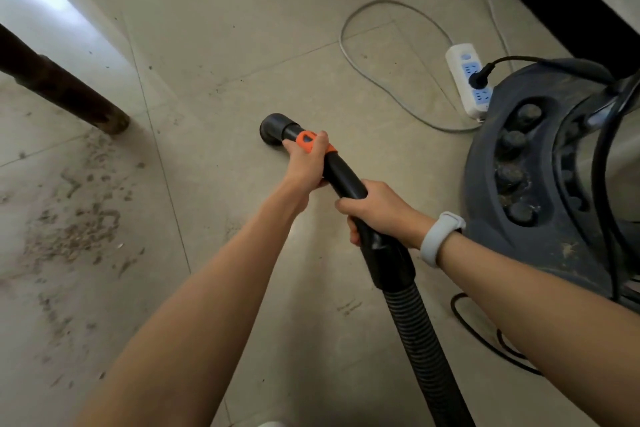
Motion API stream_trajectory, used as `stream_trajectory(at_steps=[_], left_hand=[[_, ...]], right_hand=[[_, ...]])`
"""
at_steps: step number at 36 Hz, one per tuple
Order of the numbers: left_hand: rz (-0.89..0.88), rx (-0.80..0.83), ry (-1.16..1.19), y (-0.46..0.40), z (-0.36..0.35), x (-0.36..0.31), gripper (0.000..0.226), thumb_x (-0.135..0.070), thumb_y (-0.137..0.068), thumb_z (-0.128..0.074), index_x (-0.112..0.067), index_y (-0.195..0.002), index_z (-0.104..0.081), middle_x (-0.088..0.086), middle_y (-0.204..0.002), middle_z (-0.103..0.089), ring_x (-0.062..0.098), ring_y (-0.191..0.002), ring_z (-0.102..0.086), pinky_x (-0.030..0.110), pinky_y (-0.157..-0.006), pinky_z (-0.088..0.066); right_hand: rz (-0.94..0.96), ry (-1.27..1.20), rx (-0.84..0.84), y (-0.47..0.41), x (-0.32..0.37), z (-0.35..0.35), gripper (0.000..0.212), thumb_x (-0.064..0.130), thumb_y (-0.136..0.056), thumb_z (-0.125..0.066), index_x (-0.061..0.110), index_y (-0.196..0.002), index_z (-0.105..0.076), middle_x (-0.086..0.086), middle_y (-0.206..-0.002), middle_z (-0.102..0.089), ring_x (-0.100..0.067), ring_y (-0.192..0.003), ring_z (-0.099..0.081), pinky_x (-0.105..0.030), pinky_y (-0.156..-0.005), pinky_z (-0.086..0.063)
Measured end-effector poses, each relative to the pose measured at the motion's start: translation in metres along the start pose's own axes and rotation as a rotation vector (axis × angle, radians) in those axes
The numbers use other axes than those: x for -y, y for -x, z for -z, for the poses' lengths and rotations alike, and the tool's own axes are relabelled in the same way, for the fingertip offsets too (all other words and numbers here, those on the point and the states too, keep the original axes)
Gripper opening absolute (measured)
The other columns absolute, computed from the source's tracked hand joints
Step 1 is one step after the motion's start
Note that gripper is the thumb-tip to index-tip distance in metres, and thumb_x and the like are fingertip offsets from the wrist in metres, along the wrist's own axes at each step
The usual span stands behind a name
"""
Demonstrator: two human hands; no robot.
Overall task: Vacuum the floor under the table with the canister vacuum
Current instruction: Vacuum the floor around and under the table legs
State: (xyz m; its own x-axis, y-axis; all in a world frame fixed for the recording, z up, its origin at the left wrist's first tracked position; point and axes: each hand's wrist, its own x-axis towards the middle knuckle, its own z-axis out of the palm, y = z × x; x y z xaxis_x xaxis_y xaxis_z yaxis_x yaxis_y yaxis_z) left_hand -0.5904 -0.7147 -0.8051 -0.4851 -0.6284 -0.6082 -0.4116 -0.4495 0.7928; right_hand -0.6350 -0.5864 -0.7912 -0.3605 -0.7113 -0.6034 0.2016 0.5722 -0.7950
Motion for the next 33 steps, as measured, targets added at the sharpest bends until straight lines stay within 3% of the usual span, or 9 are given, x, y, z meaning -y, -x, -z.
stream_trajectory(at_steps=[5, 11, 16, 21, 26, 29, 31, 33], left_hand=[[0.020, 0.003, 0.001, -0.008, 0.005, -0.006, 0.066, -0.037, -0.098, -0.048, -0.013, -0.145, -0.009, -0.001, -0.099, -0.051, 0.013, -0.083, -0.060, 0.026, -0.058, -0.052], [0.080, 0.046, 0.152, 0.017, -0.004, 0.004, 0.074, -0.036, -0.097, -0.051, -0.020, -0.148, -0.001, 0.010, -0.121, -0.053, 0.022, -0.096, -0.062, 0.035, -0.075, -0.056], [0.095, 0.051, 0.214, 0.065, -0.013, 0.044, 0.070, -0.030, -0.097, -0.052, -0.021, -0.147, -0.003, 0.006, -0.110, -0.057, 0.021, -0.093, -0.063, 0.036, -0.079, -0.057], [0.148, 0.094, 0.200, 0.109, -0.018, 0.083, 0.086, -0.031, -0.097, -0.052, -0.027, -0.148, 0.016, 0.012, -0.125, -0.055, 0.022, -0.096, -0.064, 0.036, -0.081, -0.057], [0.156, 0.085, 0.159, 0.107, -0.017, 0.086, 0.088, -0.030, -0.098, -0.051, -0.027, -0.148, 0.021, 0.013, -0.130, -0.051, 0.023, -0.098, -0.062, 0.029, -0.071, -0.056], [0.136, 0.085, 0.149, 0.083, -0.007, 0.065, 0.089, -0.029, -0.098, -0.051, -0.027, -0.147, 0.023, 0.006, -0.116, -0.054, 0.016, -0.086, -0.060, 0.027, -0.063, -0.053], [0.135, 0.100, 0.134, 0.071, -0.001, 0.049, 0.080, -0.029, -0.098, -0.051, -0.027, -0.149, 0.011, 0.003, -0.104, -0.055, 0.017, -0.087, -0.060, 0.032, -0.068, -0.054], [0.150, 0.109, 0.114, 0.069, 0.000, 0.040, 0.070, -0.029, -0.098, -0.051, -0.024, -0.147, -0.002, 0.006, -0.107, -0.056, 0.019, -0.088, -0.061, 0.032, -0.067, -0.055]], right_hand=[[-0.030, 0.003, 0.040, -0.009, 0.011, 0.003, 0.011, 0.008, -0.088, -0.056, 0.010, -0.089, -0.046, -0.010, -0.058, -0.054, -0.022, -0.045, -0.056, -0.028, -0.047, -0.049], [-0.075, 0.038, 0.093, 0.011, 0.007, 0.018, 0.010, 0.006, -0.088, -0.055, 0.008, -0.090, -0.046, -0.011, -0.057, -0.052, -0.022, -0.044, -0.054, -0.029, -0.047, -0.048], [-0.104, 0.148, 0.156, 0.054, -0.027, 0.023, 0.012, 0.000, -0.085, -0.054, 0.008, -0.087, -0.045, -0.009, -0.052, -0.055, -0.023, -0.043, -0.056, -0.028, -0.046, -0.048], [-0.168, 0.144, 0.203, 0.097, -0.065, 0.017, 0.014, -0.001, -0.086, -0.056, 0.004, -0.094, -0.047, -0.006, -0.051, -0.056, -0.024, -0.044, -0.056, -0.031, -0.050, -0.049], [-0.150, 0.192, 0.091, 0.099, -0.073, 0.006, 0.014, 0.005, -0.083, -0.059, 0.006, -0.093, -0.049, -0.005, -0.052, -0.056, -0.024, -0.047, -0.058, -0.034, -0.051, -0.050], [-0.081, 0.210, -0.029, 0.080, -0.060, -0.006, 0.012, 0.007, -0.081, -0.060, 0.010, -0.088, -0.051, -0.005, -0.052, -0.057, -0.022, -0.045, -0.059, -0.031, -0.049, -0.050], [-0.045, 0.208, -0.078, 0.070, -0.049, -0.013, 0.012, 0.009, -0.081, -0.060, 0.011, -0.088, -0.050, -0.006, -0.053, -0.059, -0.021, -0.045, -0.060, -0.029, -0.048, -0.049], [-0.040, 0.213, -0.076, 0.067, -0.042, -0.013, 0.013, 0.011, -0.081, -0.060, 0.014, -0.089, -0.049, -0.005, -0.054, -0.059, -0.020, -0.044, -0.059, -0.028, -0.047, -0.047]])
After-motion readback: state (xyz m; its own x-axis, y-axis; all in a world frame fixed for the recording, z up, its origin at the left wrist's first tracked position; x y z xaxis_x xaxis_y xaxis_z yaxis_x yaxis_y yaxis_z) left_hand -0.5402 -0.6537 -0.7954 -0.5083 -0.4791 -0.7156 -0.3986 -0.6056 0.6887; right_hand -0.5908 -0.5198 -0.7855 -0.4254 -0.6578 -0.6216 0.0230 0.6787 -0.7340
